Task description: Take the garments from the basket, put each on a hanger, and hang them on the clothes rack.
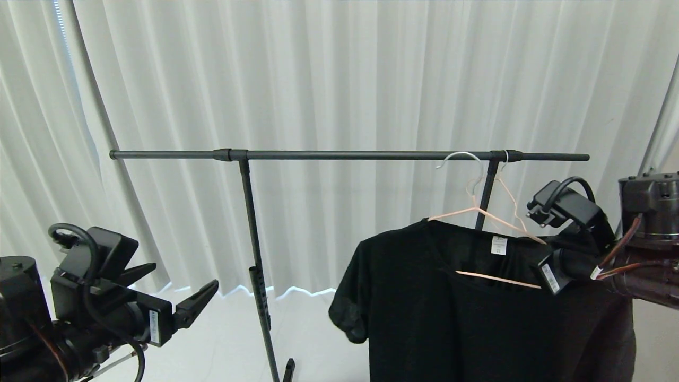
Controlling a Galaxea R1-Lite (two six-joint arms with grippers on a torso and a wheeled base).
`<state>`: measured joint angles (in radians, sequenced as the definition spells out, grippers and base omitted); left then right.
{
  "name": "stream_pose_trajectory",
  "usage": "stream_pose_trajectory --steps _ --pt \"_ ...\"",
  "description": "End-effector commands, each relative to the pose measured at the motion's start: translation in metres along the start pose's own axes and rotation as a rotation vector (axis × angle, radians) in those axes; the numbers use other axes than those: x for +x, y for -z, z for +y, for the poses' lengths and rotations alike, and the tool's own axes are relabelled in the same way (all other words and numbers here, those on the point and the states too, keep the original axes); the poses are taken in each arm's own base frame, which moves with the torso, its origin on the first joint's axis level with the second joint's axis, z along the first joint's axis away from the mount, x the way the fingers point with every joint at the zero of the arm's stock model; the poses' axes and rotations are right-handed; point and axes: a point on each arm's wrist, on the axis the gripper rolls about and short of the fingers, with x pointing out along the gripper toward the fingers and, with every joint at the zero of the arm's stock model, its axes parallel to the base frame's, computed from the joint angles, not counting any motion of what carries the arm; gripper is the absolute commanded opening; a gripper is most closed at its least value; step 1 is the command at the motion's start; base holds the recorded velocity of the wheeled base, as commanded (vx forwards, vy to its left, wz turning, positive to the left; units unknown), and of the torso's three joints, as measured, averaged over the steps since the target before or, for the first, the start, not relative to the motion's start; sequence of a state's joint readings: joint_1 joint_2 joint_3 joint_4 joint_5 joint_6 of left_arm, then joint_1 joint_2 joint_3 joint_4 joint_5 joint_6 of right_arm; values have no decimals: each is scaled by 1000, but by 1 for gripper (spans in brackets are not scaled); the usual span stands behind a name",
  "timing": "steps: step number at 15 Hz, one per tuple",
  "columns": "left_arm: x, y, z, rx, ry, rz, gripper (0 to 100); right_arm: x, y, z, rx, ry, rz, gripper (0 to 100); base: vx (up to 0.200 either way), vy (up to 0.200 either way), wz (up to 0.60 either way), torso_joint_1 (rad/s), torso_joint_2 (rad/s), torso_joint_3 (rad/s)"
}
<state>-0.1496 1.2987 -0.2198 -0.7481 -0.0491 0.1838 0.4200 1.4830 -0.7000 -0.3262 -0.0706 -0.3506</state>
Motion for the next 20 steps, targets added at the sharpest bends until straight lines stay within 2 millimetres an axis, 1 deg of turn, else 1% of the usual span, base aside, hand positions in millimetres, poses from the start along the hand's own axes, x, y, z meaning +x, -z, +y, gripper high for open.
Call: stream_pose_trajectory --steps 1,4,6,8,10,12,15,20 --pt "0 -1 3 0 -50 2 100 13 7 2 44 81 82 0 0 0 0 0 0 0" --pt "1 -7 5 19 -84 -14 100 23 11 -1 132 230 165 0 0 0 0 0 0 0" --pt "2 -8 6 41 -109 -11 100 29 9 -2 193 279 203 0 0 0 0 0 0 0" --pt "2 -9 6 69 -112 -12 100 44 1 -5 272 337 194 0 0 0 0 0 0 0" --pt "2 -11 6 72 -113 -18 100 59 -10 -9 312 401 178 0 0 0 0 0 0 0" --pt "2 -11 6 73 -109 -21 100 68 -14 -10 319 413 175 0 0 0 0 0 0 0" --pt "2 -11 4 76 -99 -23 100 75 -17 -11 340 455 172 0 200 0 0 2 -1 2" --pt "2 -11 4 77 -98 -18 100 77 -17 -9 337 452 174 0 200 0 0 6 1 3"
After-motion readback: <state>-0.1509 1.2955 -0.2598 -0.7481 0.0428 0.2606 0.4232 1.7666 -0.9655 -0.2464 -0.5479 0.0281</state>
